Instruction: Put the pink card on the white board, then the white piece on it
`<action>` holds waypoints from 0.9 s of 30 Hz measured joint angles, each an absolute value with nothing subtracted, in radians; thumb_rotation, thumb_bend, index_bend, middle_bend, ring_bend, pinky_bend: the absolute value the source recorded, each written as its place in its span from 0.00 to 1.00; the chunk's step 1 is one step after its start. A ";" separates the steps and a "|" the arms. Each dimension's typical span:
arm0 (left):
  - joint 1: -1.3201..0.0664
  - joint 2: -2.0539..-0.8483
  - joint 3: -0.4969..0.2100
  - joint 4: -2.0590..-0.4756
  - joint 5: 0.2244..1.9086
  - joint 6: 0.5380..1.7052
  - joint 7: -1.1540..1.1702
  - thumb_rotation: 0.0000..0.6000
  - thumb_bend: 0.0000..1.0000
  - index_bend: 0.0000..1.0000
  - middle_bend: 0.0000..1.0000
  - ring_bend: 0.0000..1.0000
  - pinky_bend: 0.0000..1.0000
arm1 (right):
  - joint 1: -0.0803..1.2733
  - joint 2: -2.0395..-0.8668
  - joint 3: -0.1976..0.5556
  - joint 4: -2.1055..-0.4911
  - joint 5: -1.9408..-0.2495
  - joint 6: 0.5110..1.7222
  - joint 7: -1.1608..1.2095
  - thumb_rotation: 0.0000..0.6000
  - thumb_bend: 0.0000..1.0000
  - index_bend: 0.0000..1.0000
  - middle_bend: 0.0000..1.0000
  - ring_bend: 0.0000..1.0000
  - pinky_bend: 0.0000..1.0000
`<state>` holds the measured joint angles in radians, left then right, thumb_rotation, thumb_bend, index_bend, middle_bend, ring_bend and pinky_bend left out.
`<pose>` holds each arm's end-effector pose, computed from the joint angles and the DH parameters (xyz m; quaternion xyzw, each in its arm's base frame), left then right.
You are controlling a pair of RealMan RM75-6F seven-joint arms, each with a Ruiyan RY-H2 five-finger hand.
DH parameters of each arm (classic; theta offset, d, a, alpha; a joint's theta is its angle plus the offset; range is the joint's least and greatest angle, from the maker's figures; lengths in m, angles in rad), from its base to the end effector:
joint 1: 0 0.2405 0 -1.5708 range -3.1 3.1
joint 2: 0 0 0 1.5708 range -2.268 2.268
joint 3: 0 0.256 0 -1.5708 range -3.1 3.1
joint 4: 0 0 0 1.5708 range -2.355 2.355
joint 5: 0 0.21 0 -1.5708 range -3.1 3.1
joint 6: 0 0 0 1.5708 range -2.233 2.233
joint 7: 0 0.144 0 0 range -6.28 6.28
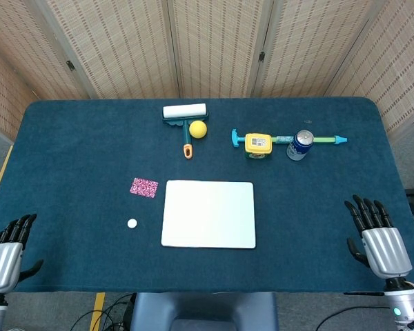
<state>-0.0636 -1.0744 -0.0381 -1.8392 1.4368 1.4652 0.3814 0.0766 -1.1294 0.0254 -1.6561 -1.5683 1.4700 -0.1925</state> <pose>-0.2818 0.1685 0.1523 -0.6257 -0.3582 -0.3000 0.6247 -0.2962 -0.1721 0.1429 0.6470 -0.3415 0.3479 0.5862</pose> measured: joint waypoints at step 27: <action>-0.644 -1.158 -0.231 -1.645 1.011 0.779 0.313 1.00 0.26 0.28 1.00 1.00 1.00 | 0.081 -1.104 0.049 -1.656 -1.522 1.465 -0.132 1.00 0.32 0.00 0.00 0.00 0.00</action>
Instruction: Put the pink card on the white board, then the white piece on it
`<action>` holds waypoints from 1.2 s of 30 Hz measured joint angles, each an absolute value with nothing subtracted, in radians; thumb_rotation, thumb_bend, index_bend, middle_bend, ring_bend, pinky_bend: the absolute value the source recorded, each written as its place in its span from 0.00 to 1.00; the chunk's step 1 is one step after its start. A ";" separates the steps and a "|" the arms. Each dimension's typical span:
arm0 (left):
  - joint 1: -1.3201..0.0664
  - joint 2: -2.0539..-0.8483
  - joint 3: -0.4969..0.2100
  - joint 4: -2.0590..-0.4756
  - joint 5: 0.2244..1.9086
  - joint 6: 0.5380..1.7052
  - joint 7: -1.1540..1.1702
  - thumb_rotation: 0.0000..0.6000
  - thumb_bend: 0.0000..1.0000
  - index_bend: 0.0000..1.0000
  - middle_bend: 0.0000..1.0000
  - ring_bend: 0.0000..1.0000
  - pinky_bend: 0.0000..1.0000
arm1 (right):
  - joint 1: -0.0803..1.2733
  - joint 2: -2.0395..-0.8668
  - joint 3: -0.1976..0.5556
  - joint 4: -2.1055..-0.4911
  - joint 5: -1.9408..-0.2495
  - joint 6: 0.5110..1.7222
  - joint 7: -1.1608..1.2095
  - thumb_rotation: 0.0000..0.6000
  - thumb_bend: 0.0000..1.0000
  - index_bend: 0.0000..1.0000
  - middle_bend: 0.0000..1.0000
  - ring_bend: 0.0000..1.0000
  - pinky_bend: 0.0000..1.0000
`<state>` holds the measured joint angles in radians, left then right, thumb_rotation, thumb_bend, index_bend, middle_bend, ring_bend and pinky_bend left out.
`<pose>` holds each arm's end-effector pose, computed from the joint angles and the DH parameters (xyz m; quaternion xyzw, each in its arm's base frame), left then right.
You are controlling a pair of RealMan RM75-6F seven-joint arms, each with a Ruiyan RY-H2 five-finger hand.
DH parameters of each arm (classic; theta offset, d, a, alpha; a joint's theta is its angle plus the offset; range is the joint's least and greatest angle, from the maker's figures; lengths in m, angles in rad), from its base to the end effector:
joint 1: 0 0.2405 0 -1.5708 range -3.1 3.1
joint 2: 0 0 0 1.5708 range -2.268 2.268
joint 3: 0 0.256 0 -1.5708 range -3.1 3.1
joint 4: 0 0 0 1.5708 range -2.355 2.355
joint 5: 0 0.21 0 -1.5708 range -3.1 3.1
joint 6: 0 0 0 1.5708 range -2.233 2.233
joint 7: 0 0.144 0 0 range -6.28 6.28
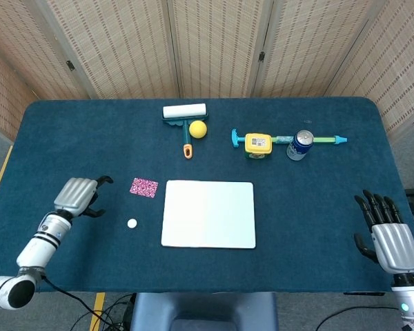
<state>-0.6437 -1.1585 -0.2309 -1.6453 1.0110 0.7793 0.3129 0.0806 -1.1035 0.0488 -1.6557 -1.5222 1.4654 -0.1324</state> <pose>-0.2086 0.3511 0.0918 -0.7277 -0.4158 -0.2855 0.4649 -0.3023 -0.1788 0.1560 0.6246 -0.3577 0.3559 0.5960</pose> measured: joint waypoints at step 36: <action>-0.970 -1.526 -0.182 -1.060 1.013 0.443 0.129 1.00 0.26 0.30 1.00 1.00 1.00 | 0.035 -1.053 0.097 -1.633 -1.456 1.537 0.029 1.00 0.32 0.00 0.00 0.00 0.00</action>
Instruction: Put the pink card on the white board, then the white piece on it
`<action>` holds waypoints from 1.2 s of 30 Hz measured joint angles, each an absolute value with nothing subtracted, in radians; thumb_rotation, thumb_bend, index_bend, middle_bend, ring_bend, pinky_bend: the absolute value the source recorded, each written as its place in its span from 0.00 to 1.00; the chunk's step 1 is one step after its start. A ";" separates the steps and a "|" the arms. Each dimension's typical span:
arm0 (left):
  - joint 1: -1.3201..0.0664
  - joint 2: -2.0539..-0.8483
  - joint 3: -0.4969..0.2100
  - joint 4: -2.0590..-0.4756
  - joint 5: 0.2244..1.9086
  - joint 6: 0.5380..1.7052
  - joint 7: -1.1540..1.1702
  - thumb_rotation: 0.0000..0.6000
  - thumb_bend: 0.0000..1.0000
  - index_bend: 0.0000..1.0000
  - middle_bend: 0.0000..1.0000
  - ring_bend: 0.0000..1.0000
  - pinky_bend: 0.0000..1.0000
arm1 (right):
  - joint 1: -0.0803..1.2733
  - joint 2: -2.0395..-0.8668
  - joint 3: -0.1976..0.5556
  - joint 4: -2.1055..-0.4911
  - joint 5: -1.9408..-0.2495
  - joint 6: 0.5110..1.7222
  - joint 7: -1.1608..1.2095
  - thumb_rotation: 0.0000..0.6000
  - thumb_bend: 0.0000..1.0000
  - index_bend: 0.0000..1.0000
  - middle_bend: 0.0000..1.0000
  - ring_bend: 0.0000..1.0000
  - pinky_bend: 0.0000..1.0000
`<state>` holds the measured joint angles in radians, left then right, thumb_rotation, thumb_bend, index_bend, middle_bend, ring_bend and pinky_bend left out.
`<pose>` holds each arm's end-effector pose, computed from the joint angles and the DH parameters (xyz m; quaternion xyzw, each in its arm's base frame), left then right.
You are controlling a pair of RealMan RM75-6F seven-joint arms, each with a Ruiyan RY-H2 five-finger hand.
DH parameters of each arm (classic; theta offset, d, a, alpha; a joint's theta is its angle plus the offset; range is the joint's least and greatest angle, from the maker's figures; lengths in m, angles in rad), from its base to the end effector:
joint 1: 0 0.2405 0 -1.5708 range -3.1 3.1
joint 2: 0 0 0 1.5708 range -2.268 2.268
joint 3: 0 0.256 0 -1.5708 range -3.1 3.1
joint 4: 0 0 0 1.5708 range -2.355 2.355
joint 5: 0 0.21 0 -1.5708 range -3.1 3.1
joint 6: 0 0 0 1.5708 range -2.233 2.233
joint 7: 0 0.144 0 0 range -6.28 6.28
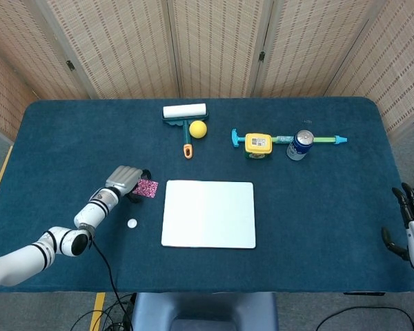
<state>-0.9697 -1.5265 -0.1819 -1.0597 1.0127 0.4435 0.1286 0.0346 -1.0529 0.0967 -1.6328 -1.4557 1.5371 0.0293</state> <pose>-0.1770 0.4391 -0.0058 -0.7809 -0.4191 -0.2287 0.4029 -0.3187 -0.1742 0.1945 0.5541 -0.3756 0.3943 0.6296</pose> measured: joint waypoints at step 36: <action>-0.994 -1.579 -0.157 -0.909 1.135 0.381 -0.067 1.00 0.26 0.35 1.00 1.00 1.00 | 0.037 -1.055 0.097 -1.633 -1.464 1.525 0.014 1.00 0.32 0.00 0.00 0.00 0.00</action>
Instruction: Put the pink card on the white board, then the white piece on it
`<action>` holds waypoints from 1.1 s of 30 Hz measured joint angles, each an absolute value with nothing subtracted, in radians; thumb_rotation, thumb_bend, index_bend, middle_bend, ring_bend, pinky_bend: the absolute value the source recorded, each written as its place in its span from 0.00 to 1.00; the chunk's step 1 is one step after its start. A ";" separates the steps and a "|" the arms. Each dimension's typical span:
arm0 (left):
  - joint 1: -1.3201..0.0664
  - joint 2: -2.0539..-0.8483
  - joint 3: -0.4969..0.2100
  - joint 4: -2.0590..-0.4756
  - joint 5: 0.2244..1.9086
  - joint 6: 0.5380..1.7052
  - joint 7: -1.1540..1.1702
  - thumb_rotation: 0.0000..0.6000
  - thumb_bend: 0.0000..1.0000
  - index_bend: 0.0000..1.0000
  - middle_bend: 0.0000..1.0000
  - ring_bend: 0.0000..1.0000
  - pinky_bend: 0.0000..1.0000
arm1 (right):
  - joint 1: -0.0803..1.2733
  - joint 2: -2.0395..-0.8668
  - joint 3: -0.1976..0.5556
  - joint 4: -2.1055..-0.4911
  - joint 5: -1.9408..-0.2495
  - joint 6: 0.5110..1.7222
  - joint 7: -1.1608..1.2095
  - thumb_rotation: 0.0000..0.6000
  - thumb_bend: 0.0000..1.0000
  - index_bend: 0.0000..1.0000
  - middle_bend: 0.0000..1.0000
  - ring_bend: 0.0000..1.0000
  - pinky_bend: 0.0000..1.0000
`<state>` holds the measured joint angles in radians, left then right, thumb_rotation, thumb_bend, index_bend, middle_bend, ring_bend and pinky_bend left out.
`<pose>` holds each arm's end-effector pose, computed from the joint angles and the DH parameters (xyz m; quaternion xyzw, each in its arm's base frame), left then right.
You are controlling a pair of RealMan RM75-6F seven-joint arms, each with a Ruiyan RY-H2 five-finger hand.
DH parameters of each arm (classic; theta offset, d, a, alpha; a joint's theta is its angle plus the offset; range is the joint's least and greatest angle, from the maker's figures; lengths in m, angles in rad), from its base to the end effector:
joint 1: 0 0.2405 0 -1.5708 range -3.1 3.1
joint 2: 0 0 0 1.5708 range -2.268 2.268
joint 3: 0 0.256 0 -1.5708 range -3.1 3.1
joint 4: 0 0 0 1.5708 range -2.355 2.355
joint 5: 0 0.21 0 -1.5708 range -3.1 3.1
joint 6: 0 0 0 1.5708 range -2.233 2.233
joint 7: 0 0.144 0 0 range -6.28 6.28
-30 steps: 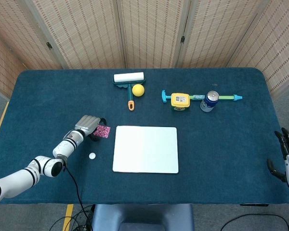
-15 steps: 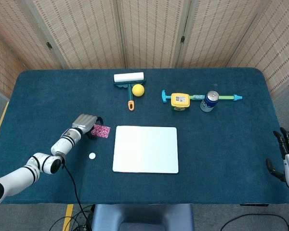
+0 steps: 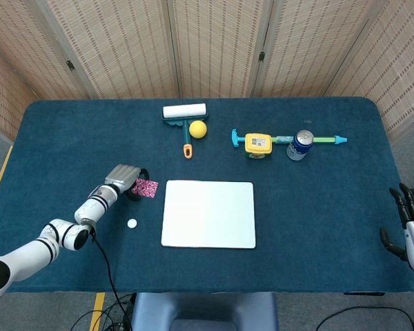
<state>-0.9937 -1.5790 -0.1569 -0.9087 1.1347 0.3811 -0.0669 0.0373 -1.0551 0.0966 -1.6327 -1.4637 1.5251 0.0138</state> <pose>-0.1897 0.4529 -0.0099 -0.7744 -0.4366 -0.2179 0.4027 -0.3179 -0.1753 0.1917 0.5620 -0.3735 0.3888 0.6273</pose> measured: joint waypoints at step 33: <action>-0.980 -1.633 -0.143 -0.816 1.279 0.425 -0.239 1.00 0.26 0.39 1.00 1.00 1.00 | 0.034 -1.056 0.096 -1.629 -1.475 1.536 0.011 1.00 0.32 0.00 0.00 0.00 0.00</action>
